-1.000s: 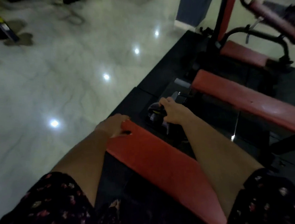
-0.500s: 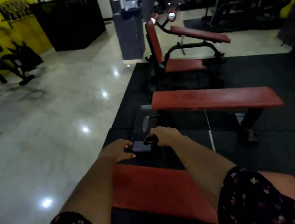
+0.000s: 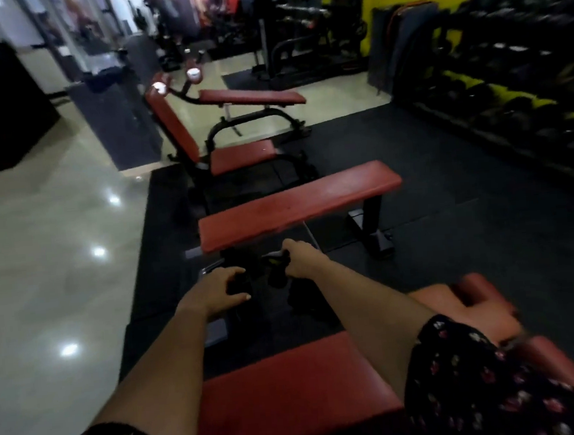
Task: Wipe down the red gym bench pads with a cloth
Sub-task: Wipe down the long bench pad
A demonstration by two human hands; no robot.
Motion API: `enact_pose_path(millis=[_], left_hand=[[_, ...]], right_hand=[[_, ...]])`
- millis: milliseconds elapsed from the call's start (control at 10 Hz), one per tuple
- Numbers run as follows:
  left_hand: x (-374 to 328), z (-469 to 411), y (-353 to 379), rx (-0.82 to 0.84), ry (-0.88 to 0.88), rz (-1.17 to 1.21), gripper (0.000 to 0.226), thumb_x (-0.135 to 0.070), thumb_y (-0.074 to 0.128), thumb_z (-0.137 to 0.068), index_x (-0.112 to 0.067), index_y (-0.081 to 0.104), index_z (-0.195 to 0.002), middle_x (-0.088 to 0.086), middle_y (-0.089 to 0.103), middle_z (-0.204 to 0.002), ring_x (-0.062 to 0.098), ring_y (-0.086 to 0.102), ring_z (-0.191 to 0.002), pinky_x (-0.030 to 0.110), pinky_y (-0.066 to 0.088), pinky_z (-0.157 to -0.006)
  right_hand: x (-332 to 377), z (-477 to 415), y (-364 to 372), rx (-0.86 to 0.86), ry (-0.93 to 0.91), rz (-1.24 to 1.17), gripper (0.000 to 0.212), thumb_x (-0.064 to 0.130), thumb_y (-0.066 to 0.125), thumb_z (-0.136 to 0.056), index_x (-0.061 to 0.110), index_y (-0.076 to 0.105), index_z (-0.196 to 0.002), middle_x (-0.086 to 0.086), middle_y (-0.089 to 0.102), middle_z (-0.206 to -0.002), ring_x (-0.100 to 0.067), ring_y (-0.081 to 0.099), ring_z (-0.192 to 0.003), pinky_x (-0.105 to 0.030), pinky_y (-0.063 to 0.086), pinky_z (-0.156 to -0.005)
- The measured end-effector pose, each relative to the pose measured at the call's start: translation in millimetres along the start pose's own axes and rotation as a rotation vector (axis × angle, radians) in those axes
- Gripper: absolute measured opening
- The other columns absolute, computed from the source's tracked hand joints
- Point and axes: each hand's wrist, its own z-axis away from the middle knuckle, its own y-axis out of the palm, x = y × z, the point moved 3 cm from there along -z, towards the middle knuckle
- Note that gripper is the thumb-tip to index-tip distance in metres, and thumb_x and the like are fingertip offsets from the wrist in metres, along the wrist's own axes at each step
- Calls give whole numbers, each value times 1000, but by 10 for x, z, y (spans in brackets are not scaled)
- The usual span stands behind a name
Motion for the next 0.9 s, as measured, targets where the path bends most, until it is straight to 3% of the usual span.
enact_pose_path(millis=[200, 500, 600, 700, 800, 900], left_hand=[[-204, -265, -13, 96, 163, -77, 62, -44, 74, -82, -27, 51, -137, 0, 53, -132, 13, 54, -118, 32, 44, -104], [-558, -322, 222, 242, 411, -93, 64, -43, 76, -80, -26, 51, -137, 1, 55, -125, 18, 57, -113, 32, 46, -99], [-845, -288, 421, 301, 517, -112, 63, -44, 74, -81, -26, 52, -137, -1, 55, -125, 17, 57, -112, 33, 47, -98], [-1376, -166, 708, 372, 683, -139, 61, -44, 72, -82, -27, 51, -137, -2, 55, -127, 16, 56, -116, 36, 47, -100], [-1712, -31, 919, 406, 755, -176, 61, -46, 70, -83, -29, 49, -138, -3, 54, -127, 16, 55, -116, 38, 47, -99], [-2186, 178, 1234, 465, 871, -211, 63, -48, 69, -82, -30, 48, -138, -5, 53, -132, 13, 54, -117, 37, 47, -99]], right_hand=[[-220, 289, -110, -66, 167, -38, 35, 9, 57, -89, 17, 46, -122, -14, 50, -121, -36, 55, -105, -46, 51, -81], [-292, 1238, 335, -138, 490, 84, 35, 15, 51, -94, 19, 40, -127, -11, 48, -125, -38, 51, -113, -44, 43, -75], [-463, 1533, 480, -193, 578, 113, 35, 19, 49, -97, 19, 42, -132, -8, 48, -128, -33, 50, -121, -46, 44, -89], [-996, 2006, 642, -514, 841, 0, 37, 63, 51, -76, 58, 50, -112, 22, 49, -109, -23, 61, -103, -53, 48, -79], [-1451, 2235, 940, -566, 931, 64, 43, 59, 53, -66, 61, 45, -108, 22, 51, -98, -16, 63, -83, -36, 52, -60], [-1080, 3002, 919, -385, 986, -219, 32, 29, 54, -89, 24, 49, -120, -5, 59, -115, -25, 61, -94, -23, 47, -63]])
